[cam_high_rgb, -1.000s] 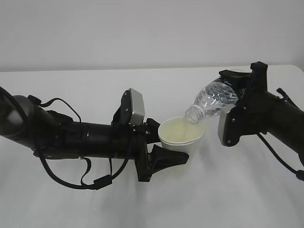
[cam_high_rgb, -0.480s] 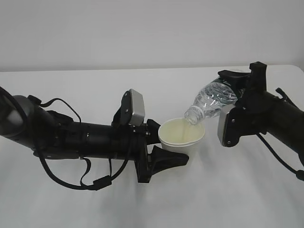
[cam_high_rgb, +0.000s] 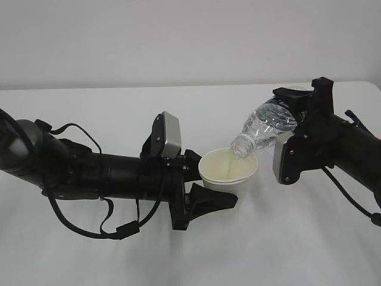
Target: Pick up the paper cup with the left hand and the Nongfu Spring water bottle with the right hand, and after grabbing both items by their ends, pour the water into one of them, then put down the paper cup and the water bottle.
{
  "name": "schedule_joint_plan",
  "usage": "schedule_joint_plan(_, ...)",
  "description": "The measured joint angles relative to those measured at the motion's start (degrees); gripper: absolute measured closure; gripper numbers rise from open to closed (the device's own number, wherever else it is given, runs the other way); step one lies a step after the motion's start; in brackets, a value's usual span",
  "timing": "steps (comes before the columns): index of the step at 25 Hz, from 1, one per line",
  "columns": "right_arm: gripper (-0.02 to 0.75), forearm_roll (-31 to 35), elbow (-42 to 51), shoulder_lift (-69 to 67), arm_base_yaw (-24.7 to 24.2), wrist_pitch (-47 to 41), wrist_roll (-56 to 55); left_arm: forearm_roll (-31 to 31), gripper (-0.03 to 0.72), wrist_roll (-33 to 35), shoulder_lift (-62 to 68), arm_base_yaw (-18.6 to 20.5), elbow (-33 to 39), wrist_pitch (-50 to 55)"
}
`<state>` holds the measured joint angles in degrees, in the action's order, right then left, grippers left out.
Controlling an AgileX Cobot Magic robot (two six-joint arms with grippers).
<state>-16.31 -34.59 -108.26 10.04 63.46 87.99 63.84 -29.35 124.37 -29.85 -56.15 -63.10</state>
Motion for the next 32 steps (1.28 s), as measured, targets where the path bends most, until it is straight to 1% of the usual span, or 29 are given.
schedule_joint_plan(32, 0.337, 0.00, 0.00, 0.00, 0.00, 0.09, 0.12, 0.84, 0.246, -0.10, 0.00, 0.00, 0.00, -0.09)
